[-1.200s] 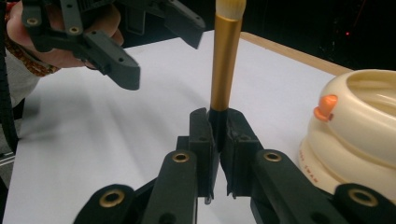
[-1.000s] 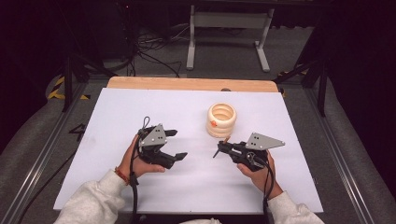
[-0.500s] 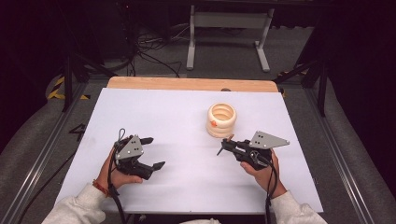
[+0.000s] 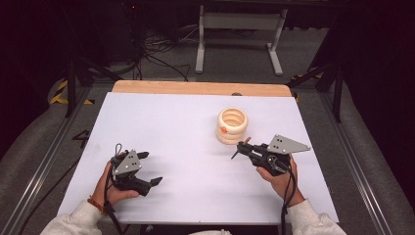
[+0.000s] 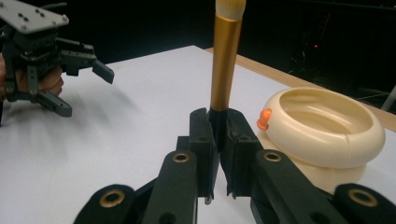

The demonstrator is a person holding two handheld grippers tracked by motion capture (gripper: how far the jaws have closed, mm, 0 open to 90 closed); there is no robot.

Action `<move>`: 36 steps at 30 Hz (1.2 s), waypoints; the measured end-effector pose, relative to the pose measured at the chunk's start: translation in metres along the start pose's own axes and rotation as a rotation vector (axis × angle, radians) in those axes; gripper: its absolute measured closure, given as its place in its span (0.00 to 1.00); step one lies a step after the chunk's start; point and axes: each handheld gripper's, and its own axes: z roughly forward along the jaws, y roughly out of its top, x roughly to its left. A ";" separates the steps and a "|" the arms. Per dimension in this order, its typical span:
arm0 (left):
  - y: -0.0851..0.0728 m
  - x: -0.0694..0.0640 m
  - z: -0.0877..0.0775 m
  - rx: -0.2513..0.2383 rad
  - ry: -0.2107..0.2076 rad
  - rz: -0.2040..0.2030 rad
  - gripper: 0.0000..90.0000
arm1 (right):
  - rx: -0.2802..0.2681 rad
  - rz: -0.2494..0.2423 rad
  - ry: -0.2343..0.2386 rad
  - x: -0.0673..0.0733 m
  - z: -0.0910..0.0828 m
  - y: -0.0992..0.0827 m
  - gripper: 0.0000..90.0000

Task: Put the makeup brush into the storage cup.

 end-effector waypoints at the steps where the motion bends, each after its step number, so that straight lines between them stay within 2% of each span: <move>1: -0.002 0.000 -0.001 -0.008 -0.005 -0.010 0.05 | 0.000 0.000 0.000 0.000 0.000 0.000 0.93; 6: -0.005 0.004 -0.005 -0.018 0.005 -0.011 0.05 | -0.010 -0.005 -0.022 -0.002 -0.003 0.007 0.93; 11: -0.006 0.005 -0.008 -0.031 0.010 -0.009 0.07 | -0.016 -0.004 -0.023 -0.004 -0.003 0.013 0.93; 14: -0.006 0.005 -0.007 -0.027 0.003 -0.014 0.07 | -0.015 -0.023 -0.031 -0.005 -0.003 0.017 0.93; 20: -0.006 0.005 -0.006 -0.026 -0.014 -0.019 0.10 | -0.027 -0.028 -0.046 -0.010 -0.003 0.025 0.93; 23: -0.006 0.005 -0.007 -0.032 -0.016 -0.024 0.09 | -0.039 -0.030 -0.050 -0.012 -0.003 0.029 0.93; 25: -0.006 0.005 -0.007 -0.037 -0.002 -0.026 0.07 | -0.043 -0.032 -0.050 -0.013 -0.003 0.032 0.93; 36: -0.007 0.005 -0.007 -0.048 -0.014 -0.035 0.04 | -0.064 -0.040 -0.082 -0.018 -0.004 0.048 0.93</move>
